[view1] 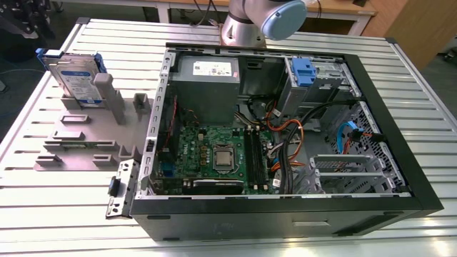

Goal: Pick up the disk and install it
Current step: 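Pick up the disk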

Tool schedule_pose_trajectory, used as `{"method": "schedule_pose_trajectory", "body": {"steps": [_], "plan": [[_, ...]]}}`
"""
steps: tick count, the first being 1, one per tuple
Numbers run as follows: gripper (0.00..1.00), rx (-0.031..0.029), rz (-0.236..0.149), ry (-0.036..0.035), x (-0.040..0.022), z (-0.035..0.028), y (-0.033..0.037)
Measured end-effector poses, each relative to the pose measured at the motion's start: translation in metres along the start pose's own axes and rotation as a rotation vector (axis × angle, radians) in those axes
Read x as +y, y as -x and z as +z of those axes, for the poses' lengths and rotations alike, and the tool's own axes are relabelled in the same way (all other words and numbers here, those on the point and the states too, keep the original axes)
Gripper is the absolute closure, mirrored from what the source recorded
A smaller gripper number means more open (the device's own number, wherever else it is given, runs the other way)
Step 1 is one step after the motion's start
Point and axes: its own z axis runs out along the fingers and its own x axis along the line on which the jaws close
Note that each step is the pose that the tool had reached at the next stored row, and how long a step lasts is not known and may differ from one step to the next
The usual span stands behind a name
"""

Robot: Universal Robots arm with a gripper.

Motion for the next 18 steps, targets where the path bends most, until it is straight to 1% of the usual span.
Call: {"method": "schedule_pose_trajectory", "body": {"steps": [2,3,4,9,10,12,15,18], "plan": [[0.59,-0.0002,0.000,-0.0004,-0.0006,0.0015,-0.0012],[0.59,-0.0001,0.000,-0.0005,-0.0008,0.0026,-0.0019],[0.53,0.0000,0.001,-0.0006,-0.0013,0.0038,-0.0024],[0.53,0.0000,0.001,-0.0007,-0.0077,0.0118,-0.0031],[0.53,-0.0001,0.002,-0.0011,-0.0081,0.0135,-0.0035],[0.53,-0.0004,0.006,-0.0038,-0.0083,0.0166,-0.0052],[0.53,-0.0011,0.020,-0.0114,-0.0085,0.0205,-0.0065],[0.53,-0.0013,0.025,-0.0144,-0.0087,0.0253,-0.0071]]}}
